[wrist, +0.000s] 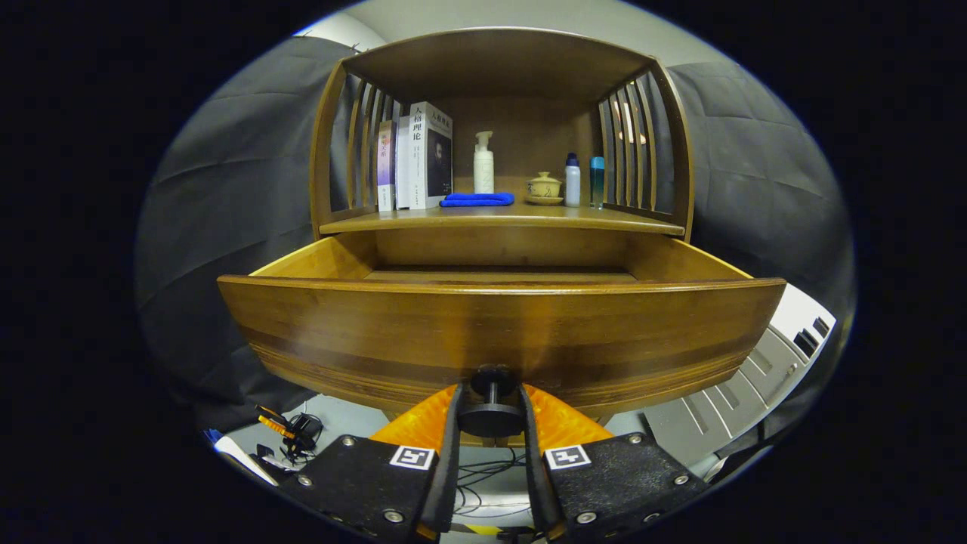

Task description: Pull open the drawer, take out the items inside it, and place them on the countertop above the cabinet.

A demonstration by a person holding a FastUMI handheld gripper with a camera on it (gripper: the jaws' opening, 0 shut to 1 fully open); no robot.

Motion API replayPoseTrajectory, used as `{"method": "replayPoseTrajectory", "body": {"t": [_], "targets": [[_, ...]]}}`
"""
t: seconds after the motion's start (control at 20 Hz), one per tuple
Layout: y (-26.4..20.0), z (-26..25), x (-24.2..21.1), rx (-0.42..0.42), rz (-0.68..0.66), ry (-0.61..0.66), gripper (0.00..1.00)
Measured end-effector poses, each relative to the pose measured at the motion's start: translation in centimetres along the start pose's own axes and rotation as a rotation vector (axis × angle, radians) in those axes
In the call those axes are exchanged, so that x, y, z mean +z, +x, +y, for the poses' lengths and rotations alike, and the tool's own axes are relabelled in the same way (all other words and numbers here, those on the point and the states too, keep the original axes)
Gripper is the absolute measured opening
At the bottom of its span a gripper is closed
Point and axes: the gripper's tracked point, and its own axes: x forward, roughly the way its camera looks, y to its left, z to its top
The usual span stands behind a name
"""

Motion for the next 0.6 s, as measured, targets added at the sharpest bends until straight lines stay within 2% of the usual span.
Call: {"method": "replayPoseTrajectory", "body": {"t": [0.1, 0.2, 0.35, 0.5, 0.6], "targets": [[-0.2, 0.0, 0.1, 0.018, 0.009, 0.006, 0.43], [-1.2, -0.5, 2.2, 0.008, -0.057, 0.045, 0.5], [-2.8, -1.5, 5.7, -0.015, -0.141, 0.088, 0.72], [-3.2, -1.5, 7.8, -0.019, -0.164, 0.048, 0.94], [-2.7, -1.7, 9.4, -0.047, -0.175, 0.02, 0.94]]}}
